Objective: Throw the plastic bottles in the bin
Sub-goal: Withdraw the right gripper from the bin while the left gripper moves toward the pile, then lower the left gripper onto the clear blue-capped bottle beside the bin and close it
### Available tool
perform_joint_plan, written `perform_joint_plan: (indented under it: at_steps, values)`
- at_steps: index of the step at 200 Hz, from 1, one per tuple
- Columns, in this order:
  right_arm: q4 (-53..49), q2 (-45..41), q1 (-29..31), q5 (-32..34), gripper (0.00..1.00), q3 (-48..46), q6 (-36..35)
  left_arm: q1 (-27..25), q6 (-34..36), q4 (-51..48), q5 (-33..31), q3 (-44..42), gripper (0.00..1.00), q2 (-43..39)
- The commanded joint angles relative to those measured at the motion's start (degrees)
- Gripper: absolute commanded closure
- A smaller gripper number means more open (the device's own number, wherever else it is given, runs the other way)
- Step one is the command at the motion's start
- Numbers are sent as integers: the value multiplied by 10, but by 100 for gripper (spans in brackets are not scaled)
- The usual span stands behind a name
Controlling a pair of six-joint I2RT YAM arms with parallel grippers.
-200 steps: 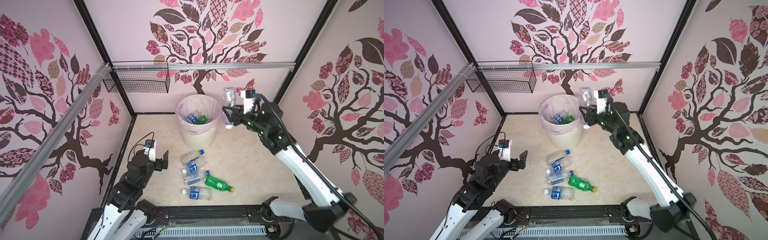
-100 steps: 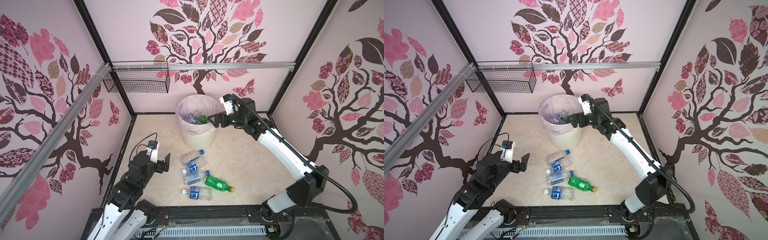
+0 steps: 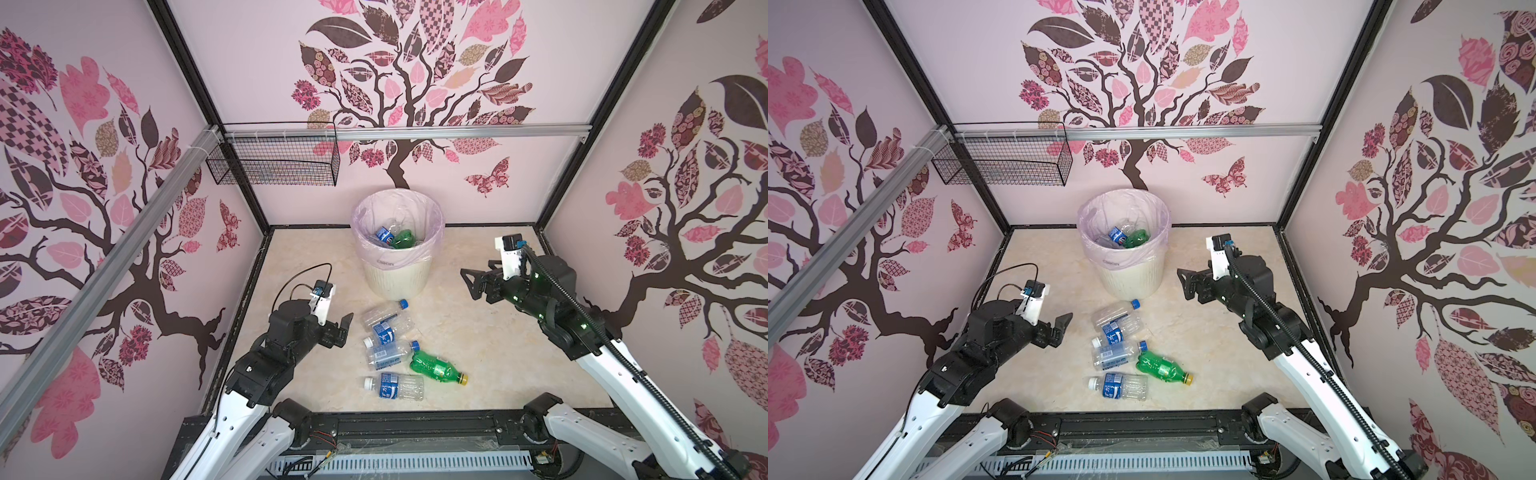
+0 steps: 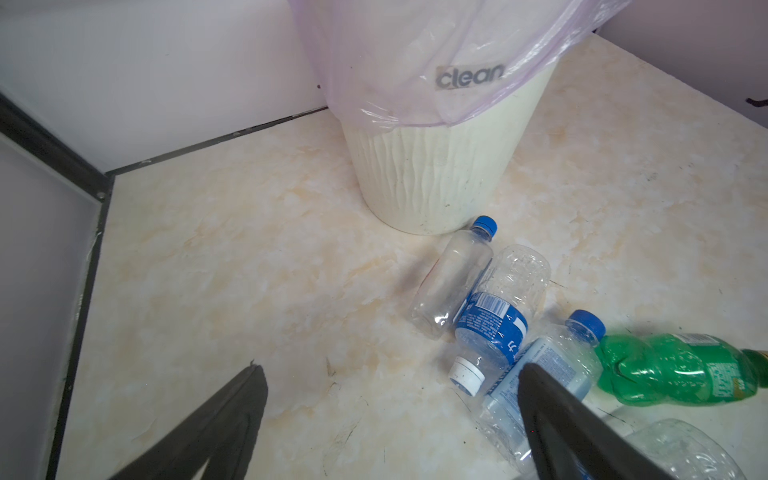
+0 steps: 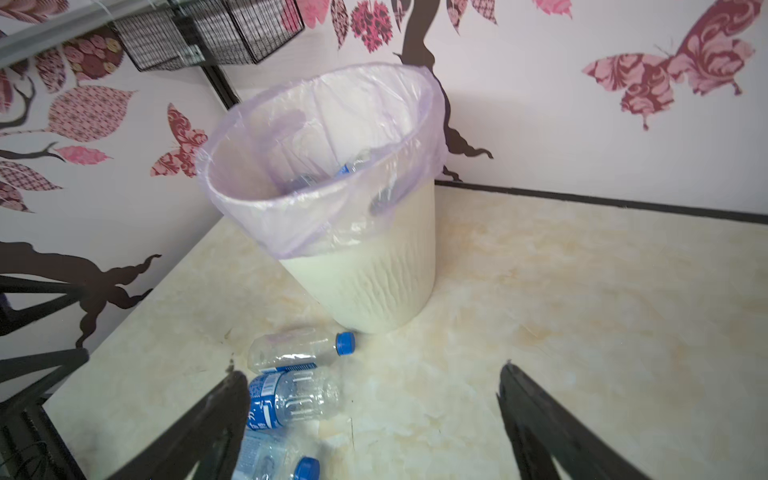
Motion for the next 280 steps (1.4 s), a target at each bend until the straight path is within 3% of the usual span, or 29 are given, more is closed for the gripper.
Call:
perform_joint_plan:
  at_steps: [1,45,86,194,280]
  values:
    - [-12,-15,-1,28,4,-36,26,2,25,-20,75,26,2,17]
    - [-12,-42,-1,28,4,-90,41,2,34,-15,69,33,3,66]
    - [14,-60,-1,19,4,-123,58,2,73,-18,127,55,5,165]
    - [40,-97,-1,-6,4,-150,83,-10,93,56,100,82,16,361]
    - [30,-117,-1,-12,4,-153,88,-47,89,143,37,116,20,497]
